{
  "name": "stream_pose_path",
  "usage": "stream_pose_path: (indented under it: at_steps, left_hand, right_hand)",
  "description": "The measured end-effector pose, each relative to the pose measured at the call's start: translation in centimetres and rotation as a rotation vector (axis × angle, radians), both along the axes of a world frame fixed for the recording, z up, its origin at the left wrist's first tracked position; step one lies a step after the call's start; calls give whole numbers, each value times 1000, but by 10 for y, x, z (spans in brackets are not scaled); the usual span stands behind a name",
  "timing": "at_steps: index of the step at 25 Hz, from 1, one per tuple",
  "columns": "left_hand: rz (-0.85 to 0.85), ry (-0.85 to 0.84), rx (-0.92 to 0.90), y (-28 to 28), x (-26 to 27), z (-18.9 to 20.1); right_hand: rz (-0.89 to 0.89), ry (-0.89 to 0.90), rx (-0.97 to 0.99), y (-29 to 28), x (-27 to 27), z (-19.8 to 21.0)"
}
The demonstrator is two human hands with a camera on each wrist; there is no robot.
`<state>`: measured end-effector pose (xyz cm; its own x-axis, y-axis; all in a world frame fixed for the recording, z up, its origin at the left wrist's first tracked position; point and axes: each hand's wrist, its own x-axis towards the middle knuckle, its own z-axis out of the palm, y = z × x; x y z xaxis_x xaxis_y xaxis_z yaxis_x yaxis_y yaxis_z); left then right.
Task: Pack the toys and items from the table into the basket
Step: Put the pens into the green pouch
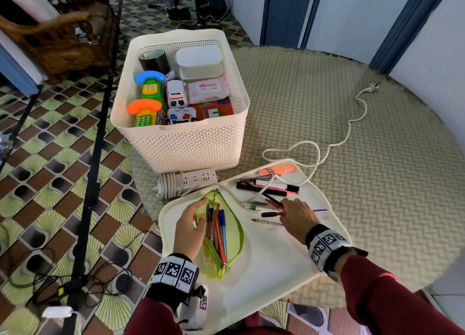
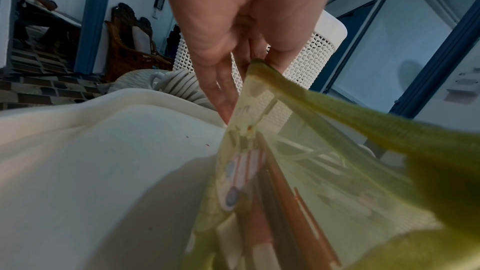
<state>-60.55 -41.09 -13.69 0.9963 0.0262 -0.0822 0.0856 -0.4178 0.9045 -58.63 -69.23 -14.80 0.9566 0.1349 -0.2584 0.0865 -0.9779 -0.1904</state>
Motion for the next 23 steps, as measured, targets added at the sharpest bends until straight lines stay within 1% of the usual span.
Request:
stream_pose_path:
  at_steps: [2, 6, 8, 10, 11, 13, 14, 15, 17, 19, 21, 23]
  left_hand:
    - [1, -8, -3, -1, 0, 0]
    - [2, -17, 6, -2, 0, 0]
    - [1, -6, -1, -2, 0, 0]
    - [-11, 8, 2, -2, -1, 2]
    - [-17, 11, 4, -2, -1, 3]
    - [-18, 21, 0, -2, -1, 4]
    - [-12, 30, -8, -2, -1, 5]
    - [-6, 39, -16, -2, -1, 4]
    - [-7, 51, -21, -1, 0, 4]
    - [-11, 60, -27, 0, 0, 5]
    - [-14, 60, -26, 0, -1, 6]
    - [-21, 50, -21, -1, -2, 7]
  right_hand:
    - [-21, 48, 61, -3, -10, 4]
    - [1, 129, 31, -8, -22, 15]
    - [-18, 123, 21, -10, -28, 23]
    - [-44, 50, 87, -13, -34, 34]
    - [-49, -12, 176, -14, -39, 39]
    - [-15, -227, 356, -14, -47, 47]
    - [27, -341, 383, -13, -49, 50]
    - [59, -407, 383, -13, -49, 52]
    - [30, -451, 368, -17, -47, 54]
    - [-59, -442, 352, -22, -43, 56]
    - [-134, -401, 443, -27, -38, 60]
    - [-152, -403, 589, -22, -32, 67]
